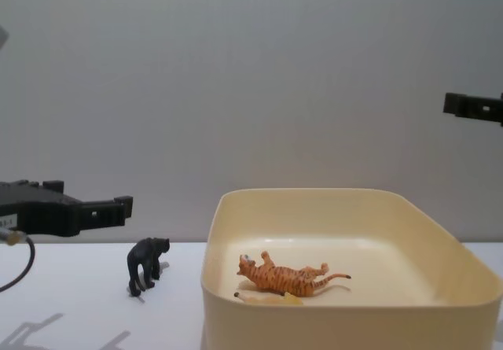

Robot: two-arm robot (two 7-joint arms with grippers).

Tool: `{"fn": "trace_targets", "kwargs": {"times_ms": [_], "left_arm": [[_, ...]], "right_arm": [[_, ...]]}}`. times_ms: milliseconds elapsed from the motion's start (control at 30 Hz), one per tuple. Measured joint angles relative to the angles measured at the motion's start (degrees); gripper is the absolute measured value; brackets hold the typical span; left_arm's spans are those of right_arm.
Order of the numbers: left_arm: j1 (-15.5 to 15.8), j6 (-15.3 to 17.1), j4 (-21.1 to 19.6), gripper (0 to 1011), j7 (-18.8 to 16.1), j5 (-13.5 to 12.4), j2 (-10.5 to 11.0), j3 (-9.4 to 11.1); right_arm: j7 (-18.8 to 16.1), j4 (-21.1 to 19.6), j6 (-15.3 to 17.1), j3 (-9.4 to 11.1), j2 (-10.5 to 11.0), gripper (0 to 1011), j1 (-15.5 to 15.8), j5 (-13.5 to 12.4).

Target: Pick up the toy alternately with two hands and place it into the central storage box.

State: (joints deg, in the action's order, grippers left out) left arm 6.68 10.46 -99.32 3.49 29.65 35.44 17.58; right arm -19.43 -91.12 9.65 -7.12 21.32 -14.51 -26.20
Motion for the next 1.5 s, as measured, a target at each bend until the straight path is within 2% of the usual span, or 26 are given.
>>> {"fn": "trace_targets", "kwargs": {"times_ms": [200,433,767,1100,1500], "left_arm": [[3.29,0.4,5.1,1001,8.01,0.35,0.06,-0.81],[7.11,0.54,11.82,1001,15.51,0.22,-0.52,-1.43],[12.44,0.96,20.87,1001,23.37,-1.14,-1.88,-1.67],[15.48,1.41,26.57,1001,26.61,-1.87,-2.84,-1.64],[16.8,1.48,29.24,1001,27.65,-2.1,-3.2,-1.68]], "right_arm": [[0.03,-0.1,-0.04,0.04,0.06,1001,0.08,-0.05],[0.07,-0.15,-0.06,0.1,0.09,1001,0.12,-0.08],[0.11,-0.21,-0.05,0.12,0.13,1001,0.17,-0.12],[0.11,-0.23,-0.05,0.12,0.15,1001,0.19,-0.12],[0.1,-0.23,-0.05,0.11,0.15,1001,0.19,-0.12]]}}
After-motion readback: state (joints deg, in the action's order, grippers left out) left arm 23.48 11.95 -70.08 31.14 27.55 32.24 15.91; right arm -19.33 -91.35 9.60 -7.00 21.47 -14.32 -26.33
